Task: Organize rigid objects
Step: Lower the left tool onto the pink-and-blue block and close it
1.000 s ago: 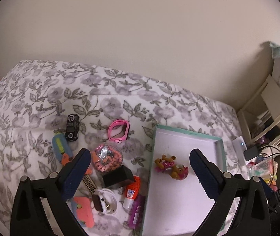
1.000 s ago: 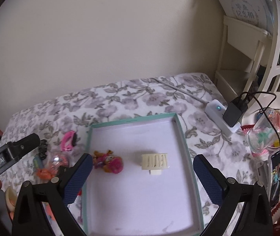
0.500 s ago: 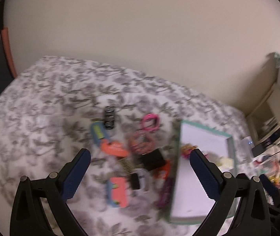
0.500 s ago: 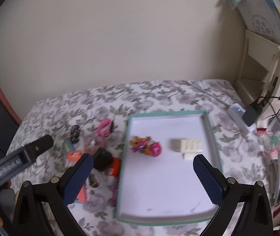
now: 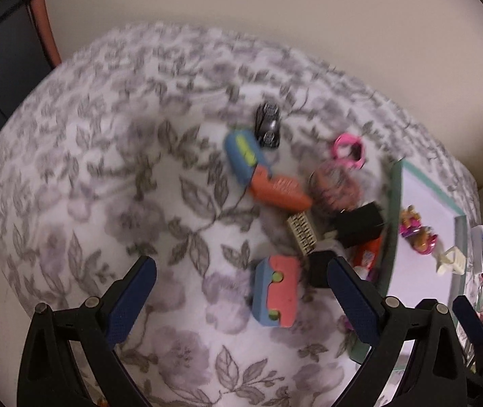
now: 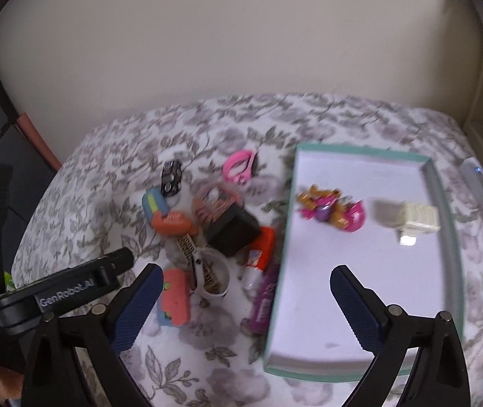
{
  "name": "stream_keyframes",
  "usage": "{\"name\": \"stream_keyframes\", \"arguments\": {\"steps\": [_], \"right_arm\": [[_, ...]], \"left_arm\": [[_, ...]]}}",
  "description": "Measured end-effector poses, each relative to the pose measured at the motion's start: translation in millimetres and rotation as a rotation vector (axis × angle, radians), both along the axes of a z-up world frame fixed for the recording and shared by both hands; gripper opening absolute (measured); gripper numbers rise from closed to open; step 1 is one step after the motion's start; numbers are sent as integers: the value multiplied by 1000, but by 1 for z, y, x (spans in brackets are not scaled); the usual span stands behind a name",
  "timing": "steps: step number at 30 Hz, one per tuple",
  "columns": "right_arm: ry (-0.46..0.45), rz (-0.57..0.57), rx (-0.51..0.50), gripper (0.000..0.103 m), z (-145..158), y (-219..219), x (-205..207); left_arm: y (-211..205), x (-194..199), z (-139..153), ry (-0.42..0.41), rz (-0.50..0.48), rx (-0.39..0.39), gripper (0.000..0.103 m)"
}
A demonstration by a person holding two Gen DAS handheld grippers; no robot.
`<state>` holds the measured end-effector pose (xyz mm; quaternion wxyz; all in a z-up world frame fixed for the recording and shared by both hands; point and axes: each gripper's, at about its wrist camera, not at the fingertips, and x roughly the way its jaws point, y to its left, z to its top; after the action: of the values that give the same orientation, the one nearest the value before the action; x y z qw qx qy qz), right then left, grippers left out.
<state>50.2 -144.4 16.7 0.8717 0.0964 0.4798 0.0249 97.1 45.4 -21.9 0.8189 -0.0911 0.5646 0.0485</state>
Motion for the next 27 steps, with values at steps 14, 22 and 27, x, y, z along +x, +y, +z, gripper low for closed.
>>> {"name": "stream_keyframes", "arguments": {"steps": [14, 22, 27], "right_arm": [[111, 87, 71, 75, -54, 27, 23], [160, 101, 128, 68, -74, 30, 32], [170, 95, 170, 66, -80, 27, 35]], "left_arm": [[22, 10, -45, 136, 127, -70, 100], [12, 15, -51, 156, 92, -121, 87], [4, 16, -60, 191, 64, -157, 84]]}}
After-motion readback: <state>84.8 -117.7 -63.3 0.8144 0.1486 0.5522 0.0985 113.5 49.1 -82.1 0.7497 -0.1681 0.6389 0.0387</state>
